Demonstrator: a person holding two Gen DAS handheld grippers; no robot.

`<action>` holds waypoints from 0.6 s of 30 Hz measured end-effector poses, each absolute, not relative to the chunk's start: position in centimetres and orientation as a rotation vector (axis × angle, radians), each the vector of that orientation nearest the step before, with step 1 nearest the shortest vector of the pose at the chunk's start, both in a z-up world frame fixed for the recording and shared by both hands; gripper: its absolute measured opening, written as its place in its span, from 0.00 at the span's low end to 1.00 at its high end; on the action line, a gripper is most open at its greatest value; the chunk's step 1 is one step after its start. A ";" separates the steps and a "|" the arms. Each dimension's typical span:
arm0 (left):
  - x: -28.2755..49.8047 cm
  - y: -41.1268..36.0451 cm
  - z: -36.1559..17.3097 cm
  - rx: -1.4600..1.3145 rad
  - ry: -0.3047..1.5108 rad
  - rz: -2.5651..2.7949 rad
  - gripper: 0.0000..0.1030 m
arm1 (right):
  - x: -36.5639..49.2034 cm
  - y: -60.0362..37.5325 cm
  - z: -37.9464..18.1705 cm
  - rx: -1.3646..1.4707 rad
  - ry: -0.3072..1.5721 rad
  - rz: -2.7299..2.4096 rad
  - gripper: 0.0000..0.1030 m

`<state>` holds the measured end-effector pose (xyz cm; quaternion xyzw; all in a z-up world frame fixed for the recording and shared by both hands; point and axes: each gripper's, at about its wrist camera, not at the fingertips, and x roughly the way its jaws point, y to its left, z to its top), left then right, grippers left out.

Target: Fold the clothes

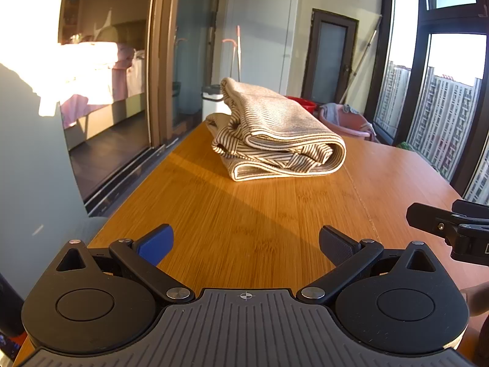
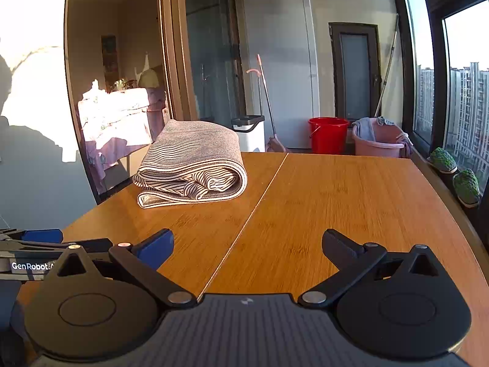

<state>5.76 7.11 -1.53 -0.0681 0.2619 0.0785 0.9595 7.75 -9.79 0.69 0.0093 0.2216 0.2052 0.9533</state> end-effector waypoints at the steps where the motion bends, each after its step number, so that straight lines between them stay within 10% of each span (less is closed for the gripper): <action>1: 5.8 7.1 -1.5 -0.138 0.531 0.159 1.00 | 7.8 -9.8 0.7 0.019 0.450 0.417 1.00; 18: 5.8 7.1 -1.6 -0.145 0.537 0.156 1.00 | 8.0 -9.7 0.6 0.026 0.460 0.418 1.00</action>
